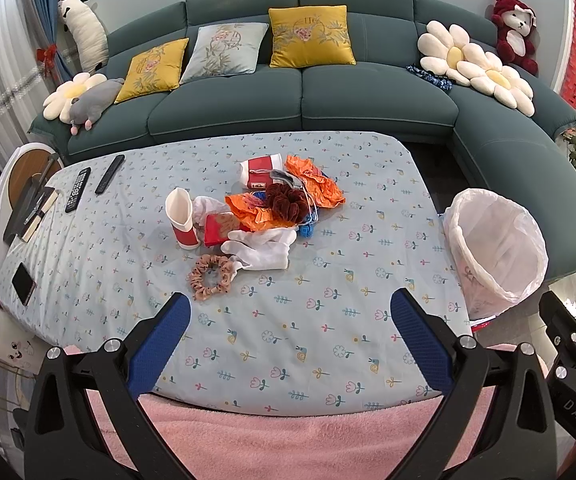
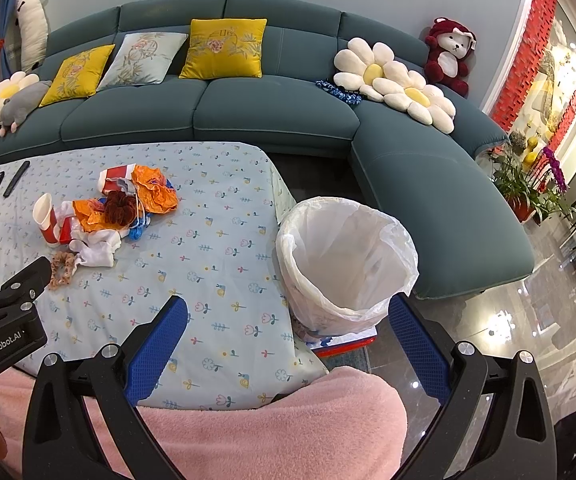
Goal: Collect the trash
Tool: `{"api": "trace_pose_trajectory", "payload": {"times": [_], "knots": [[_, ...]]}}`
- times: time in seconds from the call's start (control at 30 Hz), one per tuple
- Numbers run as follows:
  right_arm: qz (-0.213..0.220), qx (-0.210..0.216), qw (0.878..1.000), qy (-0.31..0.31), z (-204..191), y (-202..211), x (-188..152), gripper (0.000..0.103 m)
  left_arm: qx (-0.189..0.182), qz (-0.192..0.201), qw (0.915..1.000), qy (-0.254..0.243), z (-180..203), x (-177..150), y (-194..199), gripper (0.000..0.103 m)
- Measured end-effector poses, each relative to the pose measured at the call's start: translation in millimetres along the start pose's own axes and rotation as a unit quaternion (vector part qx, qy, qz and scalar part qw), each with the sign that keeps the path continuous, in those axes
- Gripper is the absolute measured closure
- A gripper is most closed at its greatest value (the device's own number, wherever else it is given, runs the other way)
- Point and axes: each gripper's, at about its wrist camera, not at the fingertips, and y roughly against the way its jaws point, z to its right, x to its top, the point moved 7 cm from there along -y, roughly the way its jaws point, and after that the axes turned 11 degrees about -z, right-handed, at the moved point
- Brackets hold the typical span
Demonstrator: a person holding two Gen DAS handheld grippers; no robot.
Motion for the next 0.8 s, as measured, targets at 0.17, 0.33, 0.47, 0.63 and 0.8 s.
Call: {"api": "trace_pose_trajectory", "payload": {"times": [0.17,0.33,0.47,0.63,0.8], "knots": [[0.001,0.000,1.000,0.001,-0.4,0.0,-0.2,0.007,0.000,0.000,1.0000,0.000,0.0,-0.1,0.0,0.007],[0.002,-0.001,1.000,0.000,-0.3,0.8,-0.2,0.007,-0.001,0.001,1.0000,0.001,-0.1,0.0,0.1,0.007],[0.002,-0.001,1.000,0.001,-0.6,0.0,-0.2,0.007,-0.001,0.001,1.0000,0.001,0.0,0.0,0.1,0.007],[0.003,-0.001,1.000,0.001,-0.5,1.1,-0.1,0.007,-0.001,0.001,1.0000,0.001,0.1,0.1,0.1,0.007],[0.003,0.000,1.000,0.001,-0.7,2.0,1.0,0.007,-0.002,0.001,1.0000,0.001,0.1,0.1,0.1,0.007]]}}
